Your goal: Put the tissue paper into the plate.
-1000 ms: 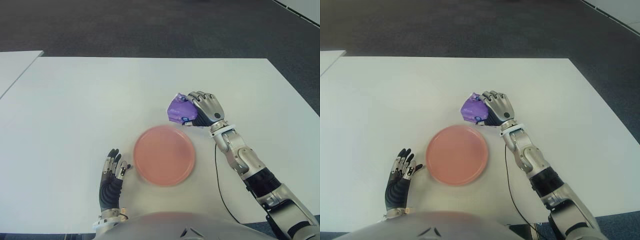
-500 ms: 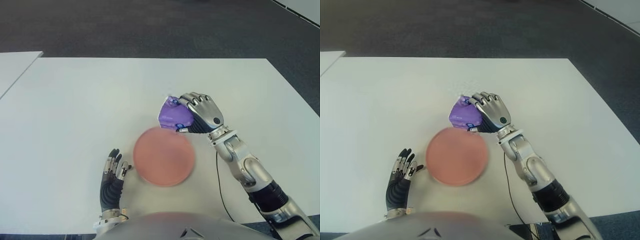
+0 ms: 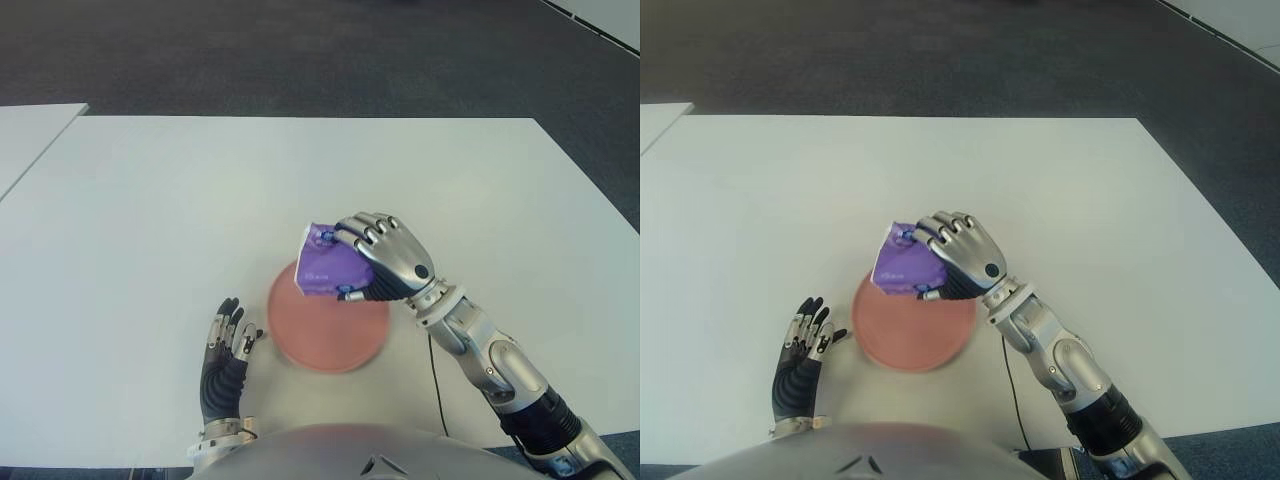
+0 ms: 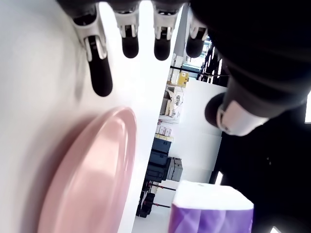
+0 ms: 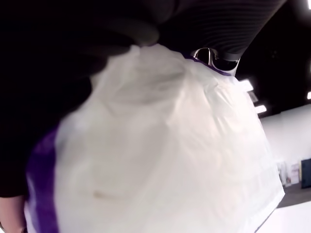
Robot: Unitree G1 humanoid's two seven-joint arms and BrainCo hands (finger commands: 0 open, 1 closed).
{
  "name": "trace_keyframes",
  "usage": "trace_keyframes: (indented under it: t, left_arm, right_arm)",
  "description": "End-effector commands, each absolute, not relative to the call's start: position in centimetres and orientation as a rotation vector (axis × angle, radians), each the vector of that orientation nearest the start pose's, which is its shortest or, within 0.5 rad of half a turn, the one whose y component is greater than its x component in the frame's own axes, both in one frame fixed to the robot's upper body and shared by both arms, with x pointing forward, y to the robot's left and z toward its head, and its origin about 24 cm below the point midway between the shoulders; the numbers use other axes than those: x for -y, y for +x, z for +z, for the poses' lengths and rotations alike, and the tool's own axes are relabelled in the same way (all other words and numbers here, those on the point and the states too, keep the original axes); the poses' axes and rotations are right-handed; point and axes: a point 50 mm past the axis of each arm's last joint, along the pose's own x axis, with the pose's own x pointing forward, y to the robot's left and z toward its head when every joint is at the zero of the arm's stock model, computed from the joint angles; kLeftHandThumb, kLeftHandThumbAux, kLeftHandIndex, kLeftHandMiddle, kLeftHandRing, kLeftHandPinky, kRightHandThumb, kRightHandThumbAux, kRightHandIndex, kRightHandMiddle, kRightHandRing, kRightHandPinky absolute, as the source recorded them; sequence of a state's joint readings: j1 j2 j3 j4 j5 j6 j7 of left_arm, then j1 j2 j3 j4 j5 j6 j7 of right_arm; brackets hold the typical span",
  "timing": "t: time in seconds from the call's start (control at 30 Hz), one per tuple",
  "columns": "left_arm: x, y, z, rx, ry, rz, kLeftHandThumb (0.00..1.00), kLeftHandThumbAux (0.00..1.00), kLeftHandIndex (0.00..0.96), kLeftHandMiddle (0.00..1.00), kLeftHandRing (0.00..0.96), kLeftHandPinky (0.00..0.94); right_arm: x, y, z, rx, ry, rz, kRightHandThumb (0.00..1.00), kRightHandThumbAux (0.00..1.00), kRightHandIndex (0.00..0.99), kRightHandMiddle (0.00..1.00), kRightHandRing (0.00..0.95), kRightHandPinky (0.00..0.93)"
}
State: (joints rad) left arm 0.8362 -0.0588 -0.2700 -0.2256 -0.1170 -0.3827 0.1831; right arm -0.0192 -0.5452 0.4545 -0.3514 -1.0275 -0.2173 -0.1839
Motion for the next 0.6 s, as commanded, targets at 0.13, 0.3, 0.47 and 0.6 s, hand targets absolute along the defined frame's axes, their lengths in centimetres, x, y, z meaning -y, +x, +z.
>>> trace_keyframes:
  t: [0.13, 0.3, 0.47, 0.6]
  left_arm:
    - [-11.6, 9.1, -0.2, -0.198, -0.302, 0.323, 0.127, 0.615, 0.05, 0.093, 0.055, 0.039]
    - [-11.5, 9.1, -0.2, -0.201, -0.309, 0.324, 0.129, 0.618, 0.048, 0.095, 0.056, 0.037]
    - [-11.5, 9.1, -0.2, -0.193, -0.297, 0.316, 0.13, 0.618, 0.043, 0.097, 0.059, 0.043]
    - [-11.5, 9.2, -0.1, -0.192, -0.298, 0.31, 0.125, 0.619, 0.041, 0.096, 0.057, 0.037]
  right_arm:
    - [9.3, 19.3, 9.7, 0.839, -1.266, 0.43, 0.857, 0.673, 0.405, 0.541, 0.856, 0.834]
    - [9.0, 18.8, 9.2, 0.813, -1.265, 0.487, 0.857, 0.674, 0.404, 0.54, 0.848, 0.827]
    - [8.8, 18.7, 8.9, 0.775, -1.295, 0.548, 0.858, 0.673, 0.405, 0.542, 0.841, 0.831]
    - [8.6, 18.6, 8.5, 0.782, -1.291, 0.557, 0.859, 0.673, 0.406, 0.546, 0.84, 0.834]
